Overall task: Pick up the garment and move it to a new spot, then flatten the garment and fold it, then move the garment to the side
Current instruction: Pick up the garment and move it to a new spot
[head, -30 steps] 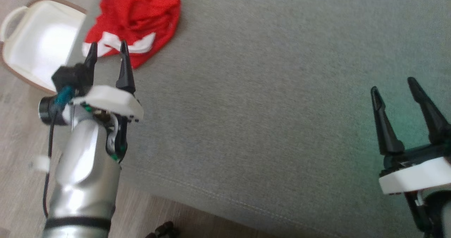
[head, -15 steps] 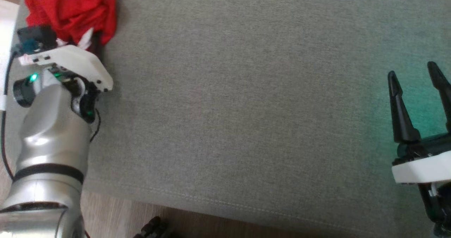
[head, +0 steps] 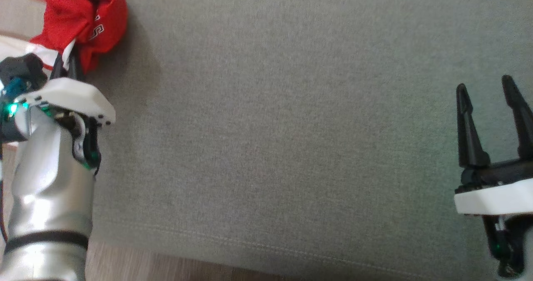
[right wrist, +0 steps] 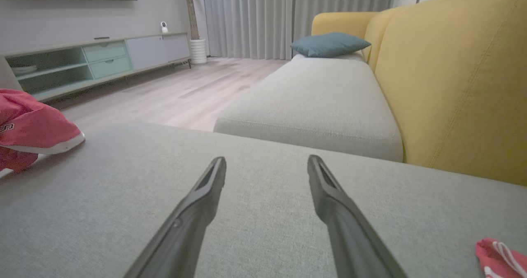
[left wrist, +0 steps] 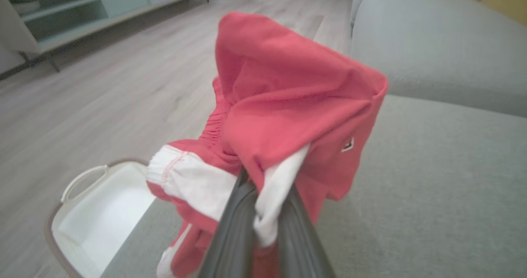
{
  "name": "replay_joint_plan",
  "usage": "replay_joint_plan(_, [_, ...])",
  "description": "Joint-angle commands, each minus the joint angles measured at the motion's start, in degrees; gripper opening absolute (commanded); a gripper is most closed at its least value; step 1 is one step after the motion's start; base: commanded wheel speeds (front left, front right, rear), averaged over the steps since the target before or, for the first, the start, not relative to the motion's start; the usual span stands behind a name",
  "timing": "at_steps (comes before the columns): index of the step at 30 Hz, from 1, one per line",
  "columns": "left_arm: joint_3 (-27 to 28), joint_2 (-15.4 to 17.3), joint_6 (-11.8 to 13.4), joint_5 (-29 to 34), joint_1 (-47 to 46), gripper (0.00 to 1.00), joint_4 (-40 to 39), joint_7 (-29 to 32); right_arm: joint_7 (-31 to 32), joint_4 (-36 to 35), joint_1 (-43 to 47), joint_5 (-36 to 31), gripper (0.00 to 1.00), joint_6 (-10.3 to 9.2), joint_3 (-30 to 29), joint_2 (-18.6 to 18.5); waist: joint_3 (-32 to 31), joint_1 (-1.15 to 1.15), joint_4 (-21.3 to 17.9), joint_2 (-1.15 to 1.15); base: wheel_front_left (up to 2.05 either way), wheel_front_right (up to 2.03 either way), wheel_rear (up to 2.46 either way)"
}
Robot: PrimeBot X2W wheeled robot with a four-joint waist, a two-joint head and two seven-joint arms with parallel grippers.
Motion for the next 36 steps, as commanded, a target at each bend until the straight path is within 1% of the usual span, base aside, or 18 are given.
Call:
replay_joint_plan(1, [2.0,3.2,0.4,0.5,0.5,0.0,-2.5,-0.7,-0.5,-1.8,0.0,0.3,1.0,-0.04,1.2,0.1,-2.9,0.0,-0.3,0.0,0.0,0.0,0.0])
replay_joint_plan(4, [1.9,2.9,1.9,2.0,6.4,0.0,-11.3,-0.7,-1.3,-0.7,0.8,0.3,1.0,-0.04,1.5,1.2,-5.9,0.0,-1.0,0.0,0.0,0.0,0.0])
replay_joint_plan(9, [0.8,2.6,3.4,3.6,15.6,0.0,-24.2,-0.6,-2.2,0.7,2.6,0.6,1.0,-0.04,2.0,2.8,-9.5,0.0,-2.7,0.0,0.0,0.0,0.0])
replay_joint_plan(12, [-0.7,1.9,4.3,4.5,20.5,0.0,-32.6,1.1,-2.7,1.3,3.5,0.8,1.0,-0.04,1.9,3.7,-10.5,0.0,-4.1,0.0,0.0,0.0,0.0])
replay_joint_plan(16, [-4.0,0.1,4.6,5.4,26.0,0.0,-42.6,4.3,-3.3,2.2,3.8,1.3,1.0,-0.04,2.6,4.5,-10.9,0.0,-7.1,0.0,0.0,0.0,0.0])
replay_joint_plan(19, [-6.6,-1.4,4.0,5.2,28.3,0.0,-46.7,6.0,-3.9,2.7,3.5,1.8,1.0,-0.04,3.4,4.9,-10.3,0.0,-10.4,0.0,0.0,0.0,0.0])
replay_joint_plan(22, [-9.5,-2.6,3.0,5.6,28.2,0.0,-47.8,7.2,-4.3,3.2,2.7,2.1,1.0,-0.04,4.1,5.1,-9.0,0.0,-14.5,0.0,0.0,0.0,0.0])
replay_joint_plan(25, [-12.7,-3.5,1.7,6.7,26.2,0.0,-46.5,7.9,-4.8,4.0,1.7,2.6,1.0,-0.04,4.8,5.3,-7.5,0.0,-19.0,0.0,0.0,0.0,0.0])
replay_joint_plan(31, [-19.0,-5.3,-0.9,8.4,21.9,0.0,-38.8,7.8,-6.3,6.1,0.4,3.8,1.0,-0.04,5.1,5.5,-5.4,0.0,-27.3,0.0,0.0,0.0,0.0])
replay_joint_plan(36, [-23.0,-6.4,-2.4,8.7,20.2,0.0,-31.0,8.4,-7.5,7.9,0.0,5.1,1.0,-0.04,5.4,5.6,-4.3,0.0,-31.3,0.0,0.0,0.0,0.0])
